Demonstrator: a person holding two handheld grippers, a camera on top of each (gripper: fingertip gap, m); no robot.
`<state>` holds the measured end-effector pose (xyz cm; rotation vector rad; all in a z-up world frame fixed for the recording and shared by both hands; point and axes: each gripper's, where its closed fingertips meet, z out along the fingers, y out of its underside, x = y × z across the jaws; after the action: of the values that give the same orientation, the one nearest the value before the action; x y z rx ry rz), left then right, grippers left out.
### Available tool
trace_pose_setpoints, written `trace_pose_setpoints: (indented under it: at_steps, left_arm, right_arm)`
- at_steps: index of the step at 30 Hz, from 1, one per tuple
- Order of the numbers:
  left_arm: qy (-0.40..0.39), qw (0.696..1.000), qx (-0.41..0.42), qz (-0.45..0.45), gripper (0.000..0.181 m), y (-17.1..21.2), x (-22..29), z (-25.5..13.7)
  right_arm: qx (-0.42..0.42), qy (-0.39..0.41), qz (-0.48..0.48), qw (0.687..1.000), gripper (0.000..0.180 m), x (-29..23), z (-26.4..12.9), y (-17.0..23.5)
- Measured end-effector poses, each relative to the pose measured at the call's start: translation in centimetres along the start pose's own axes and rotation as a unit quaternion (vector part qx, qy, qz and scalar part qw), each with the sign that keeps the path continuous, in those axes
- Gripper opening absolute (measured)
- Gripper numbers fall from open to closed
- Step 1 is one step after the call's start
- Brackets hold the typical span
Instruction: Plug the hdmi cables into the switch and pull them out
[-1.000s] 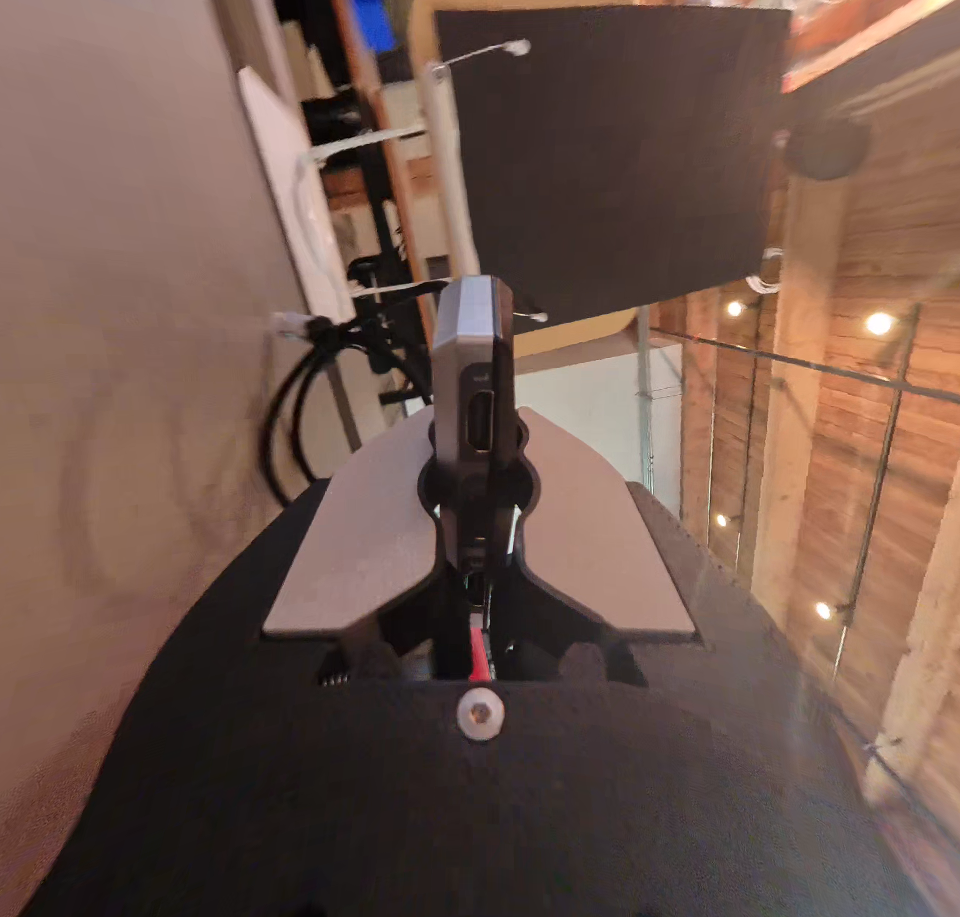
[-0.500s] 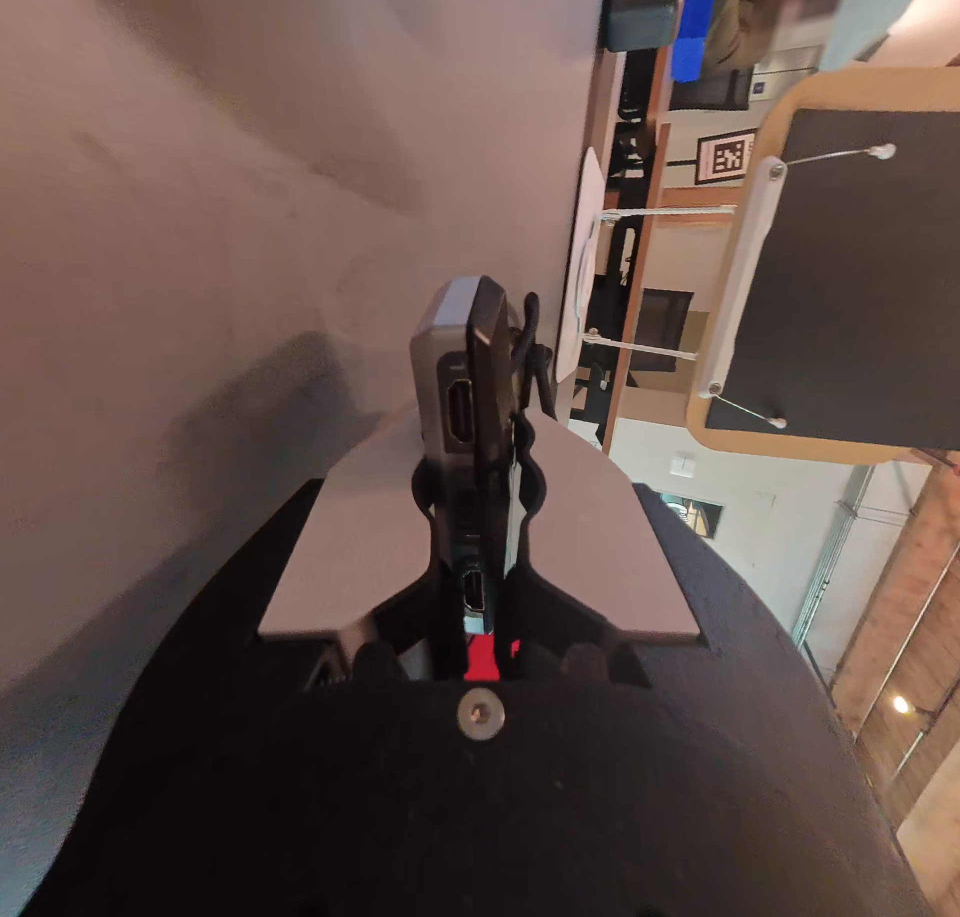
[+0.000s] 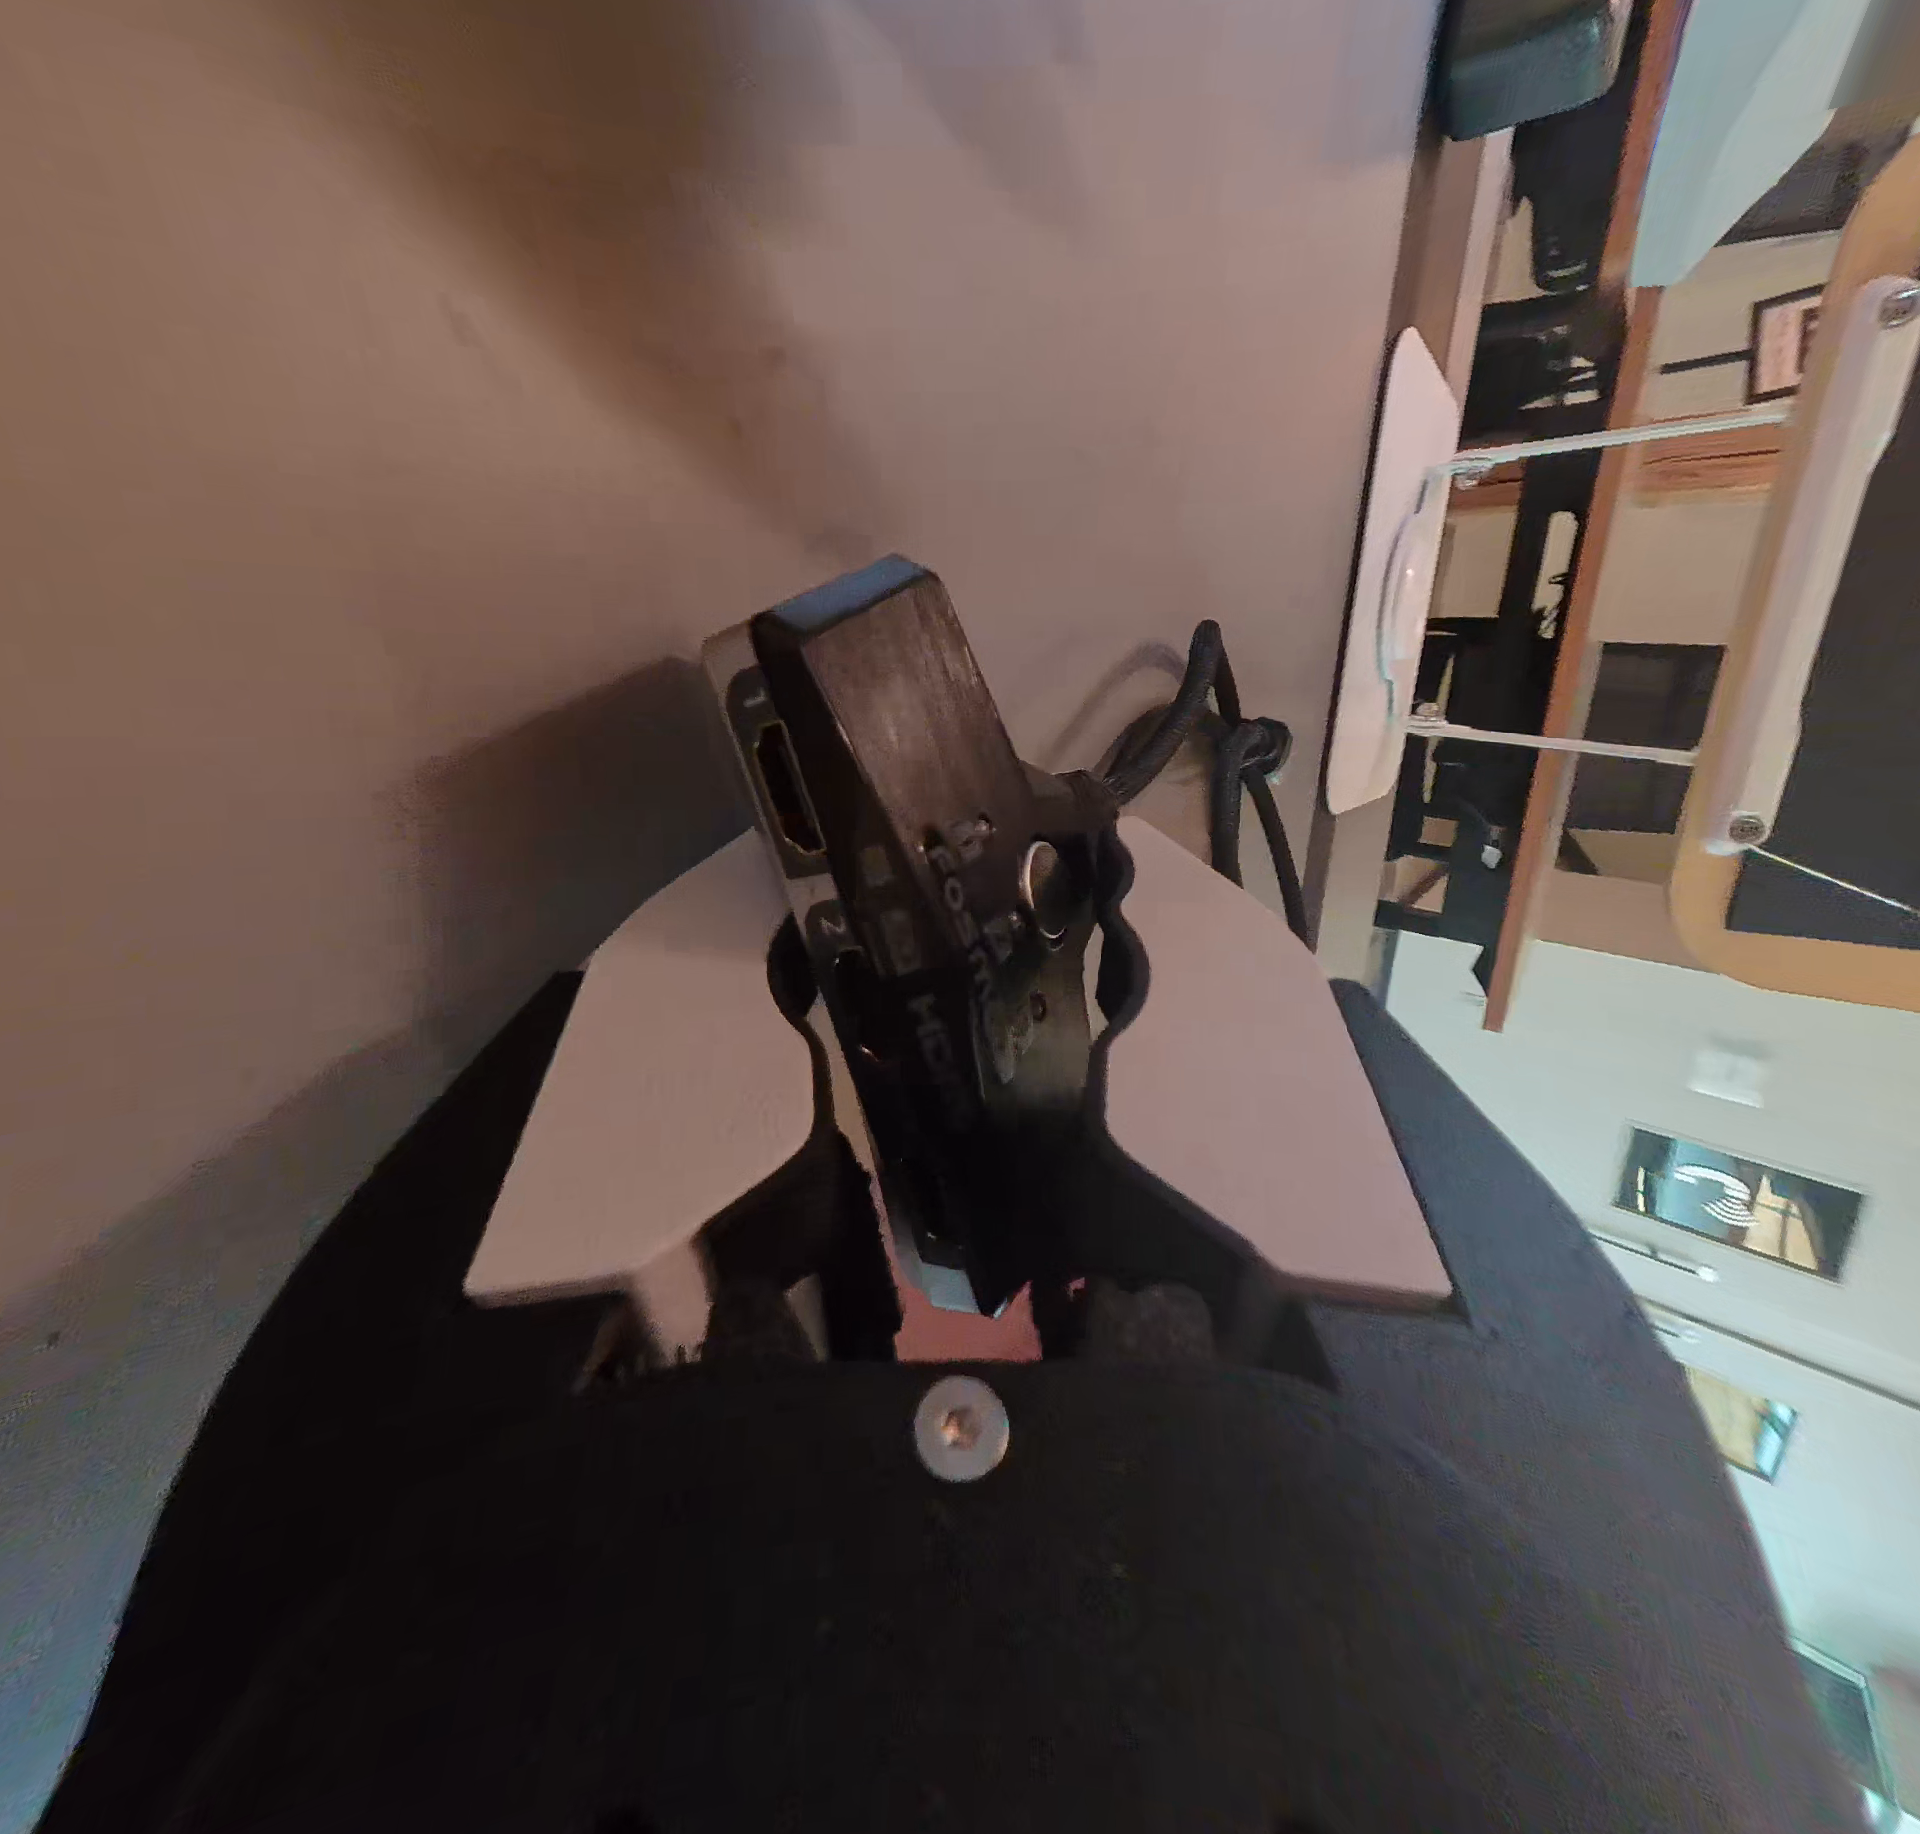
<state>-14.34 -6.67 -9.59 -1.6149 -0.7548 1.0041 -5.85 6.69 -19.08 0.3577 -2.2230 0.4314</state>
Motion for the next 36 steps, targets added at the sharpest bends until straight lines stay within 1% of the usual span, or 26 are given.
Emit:
trace_pose_setpoints:
  at_steps: [6, 9, 13, 15, 18, 20, 22, 23, 25, 27, 28, 29, 30, 31, 32, 33, 34, 35, 36]
  left_arm:
    - [0.016, 1.000, -0.007, 0.003, 0.109, 0.4, 0.6, 0.2]
    - [0.014, 1.000, -0.015, 0.019, 0.111, 0.7, 0.6, 0.3]
    - [0.019, 0.999, -0.018, 0.034, 0.112, 0.8, 0.9, 0.4]
    - [0.023, 0.999, -0.019, 0.037, 0.113, 0.8, 1.1, 0.4]
    - [0.027, 0.999, -0.021, 0.039, 0.114, 0.9, 1.2, 0.5]
    - [0.030, 0.999, -0.022, 0.039, 0.115, 1.0, 1.4, 0.5]
    - [0.033, 0.998, -0.021, 0.040, 0.116, 0.9, 1.5, 0.5]
    - [0.034, 0.998, -0.018, 0.039, 0.117, 0.9, 1.5, 0.5]
    - [0.035, 0.999, -0.011, 0.033, 0.120, 0.6, 1.5, 0.5]
    - [0.037, 0.999, 0.002, 0.021, 0.123, 0.1, 1.5, 0.4]
    - [0.037, 0.999, 0.011, 0.014, 0.125, -0.2, 1.4, 0.3]
    - [0.037, 0.999, 0.023, 0.007, 0.127, -0.6, 1.4, 0.2]
    - [0.036, 0.999, 0.037, 0.000, 0.129, -1.1, 1.3, 0.1]
    - [0.035, 0.998, 0.053, -0.006, 0.132, -1.7, 1.2, -0.1]
    - [0.033, 0.997, 0.070, -0.011, 0.134, -2.3, 1.1, -0.3]
    - [0.033, 0.996, 0.087, -0.015, 0.136, -2.9, 1.0, -0.5]
    - [0.033, 0.994, 0.104, -0.019, 0.137, -3.5, 1.0, -0.8]
    - [0.032, 0.992, 0.119, -0.023, 0.137, -4.1, 0.9, -1.1]
    - [0.032, 0.990, 0.134, -0.025, 0.137, -4.6, 0.9, -1.4]
  right_arm:
    - [0.003, -0.049, 0.008, 0.999, 0.062, -0.8, -1.2, 0.4]
    - [0.008, -0.052, 0.021, 0.998, 0.075, -0.6, -1.5, 0.4]
    - [0.010, -0.069, 0.027, 0.997, 0.081, -0.9, -1.9, 0.6]
    - [0.012, -0.097, 0.038, 0.994, 0.087, -1.4, -2.5, 0.6]
    - [0.015, -0.167, 0.081, 0.983, 0.106, -2.8, -3.5, 0.6]
    - [0.022, -0.197, 0.093, 0.976, 0.114, -3.4, -3.9, 0.7]
    - [0.057, -0.213, 0.106, 0.970, 0.115, -3.5, -4.3, 0.1]
    - [0.088, -0.213, 0.123, 0.965, 0.116, -3.1, -4.6, -0.6]
    - [0.169, -0.188, 0.165, 0.953, 0.117, -1.0, -5.5, -2.4]
    - [0.275, -0.128, 0.203, 0.931, 0.120, 2.1, -7.1, -4.3]
    - [0.336, -0.087, 0.225, 0.910, 0.123, 4.0, -8.1, -5.2]
    - [0.403, -0.038, 0.249, 0.880, 0.132, 6.0, -9.5, -5.9]
    - [0.471, 0.015, 0.277, 0.838, 0.139, 7.9, -11.0, -6.4]
    - [0.526, 0.063, 0.306, 0.791, 0.136, 9.6, -12.6, -6.2]
    - [0.562, 0.100, 0.333, 0.751, 0.133, 10.7, -13.6, -5.8]
    - [0.583, 0.126, 0.356, 0.719, 0.132, 11.3, -14.2, -5.2]
    - [0.595, 0.139, 0.373, 0.698, 0.129, 11.6, -14.3, -4.8]
    - [0.599, 0.144, 0.386, 0.687, 0.129, 11.7, -14.2, -4.5]
    - [0.597, 0.146, 0.397, 0.682, 0.129, 11.8, -13.8, -4.4]
